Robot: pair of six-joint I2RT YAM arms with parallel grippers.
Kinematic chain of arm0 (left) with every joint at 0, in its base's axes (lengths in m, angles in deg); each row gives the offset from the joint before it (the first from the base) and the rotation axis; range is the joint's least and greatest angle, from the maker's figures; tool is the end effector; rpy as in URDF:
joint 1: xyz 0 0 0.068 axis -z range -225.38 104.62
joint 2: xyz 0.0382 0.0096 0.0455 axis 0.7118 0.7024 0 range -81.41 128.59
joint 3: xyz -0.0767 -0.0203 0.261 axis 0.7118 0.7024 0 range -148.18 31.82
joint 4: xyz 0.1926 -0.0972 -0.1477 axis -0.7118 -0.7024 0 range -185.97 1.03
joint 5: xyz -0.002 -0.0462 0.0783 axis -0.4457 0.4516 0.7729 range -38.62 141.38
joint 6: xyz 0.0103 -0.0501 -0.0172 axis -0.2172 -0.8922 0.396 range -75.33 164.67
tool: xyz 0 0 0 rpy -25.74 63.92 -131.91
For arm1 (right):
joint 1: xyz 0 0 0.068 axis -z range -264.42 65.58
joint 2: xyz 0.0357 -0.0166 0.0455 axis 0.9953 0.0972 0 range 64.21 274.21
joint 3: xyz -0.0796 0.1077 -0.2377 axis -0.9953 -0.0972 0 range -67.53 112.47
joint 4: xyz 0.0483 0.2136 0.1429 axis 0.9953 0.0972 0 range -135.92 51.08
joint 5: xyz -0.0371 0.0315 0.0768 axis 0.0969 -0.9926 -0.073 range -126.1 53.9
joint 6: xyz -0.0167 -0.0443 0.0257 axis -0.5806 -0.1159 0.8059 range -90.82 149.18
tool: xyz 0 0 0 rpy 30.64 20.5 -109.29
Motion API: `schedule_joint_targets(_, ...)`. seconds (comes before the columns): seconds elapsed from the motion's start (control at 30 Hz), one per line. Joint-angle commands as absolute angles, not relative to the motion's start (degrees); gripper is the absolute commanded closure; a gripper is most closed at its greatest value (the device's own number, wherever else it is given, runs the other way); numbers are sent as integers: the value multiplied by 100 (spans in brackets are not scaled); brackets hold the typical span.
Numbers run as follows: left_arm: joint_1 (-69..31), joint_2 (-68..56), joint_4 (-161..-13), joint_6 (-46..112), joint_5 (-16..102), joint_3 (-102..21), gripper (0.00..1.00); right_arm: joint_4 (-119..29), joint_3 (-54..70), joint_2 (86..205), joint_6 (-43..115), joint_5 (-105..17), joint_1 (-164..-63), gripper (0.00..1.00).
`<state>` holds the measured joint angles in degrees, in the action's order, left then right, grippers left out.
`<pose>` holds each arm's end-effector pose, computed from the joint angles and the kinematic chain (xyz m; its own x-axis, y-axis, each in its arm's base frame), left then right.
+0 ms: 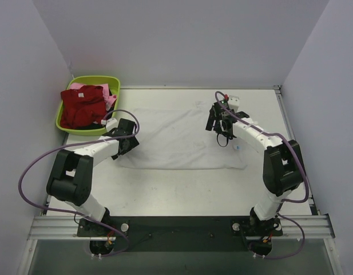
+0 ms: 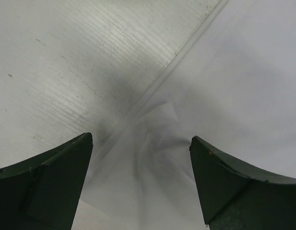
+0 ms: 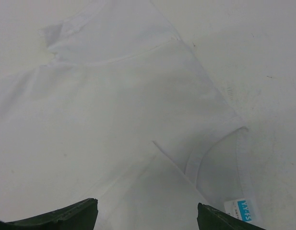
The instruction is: Fold and stack the t-shirts
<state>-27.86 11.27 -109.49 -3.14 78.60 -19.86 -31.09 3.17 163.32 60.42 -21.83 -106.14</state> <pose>0.2977 -0.0769 0.1688 -0.6071 -0.4993 -0.6182 -0.5810 0.8096 -0.0834 0.3608 0.1344 0.2360 -0.6438 0.2847 -0.7103 0.1660 0.9581 0.2336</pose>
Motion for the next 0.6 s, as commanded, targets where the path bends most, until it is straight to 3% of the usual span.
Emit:
schedule_joint_targets(0.0, -2798, 571, -10875, -437, 7959, -2031, 7, -3360, 138, 15800, 5959, -1843, -10674, 15)
schedule_joint_targets(0.3, -2130, -634, -11191, -481, 7767, -1573, 4, -3010, 77, 15403, 5871, -2580, -11544, 14)
schedule_joint_targets(0.57, -1576, -635, -11437, -533, 8012, -1485, 3, -3177, -433, 15552, 6152, -2801, -11791, 14)
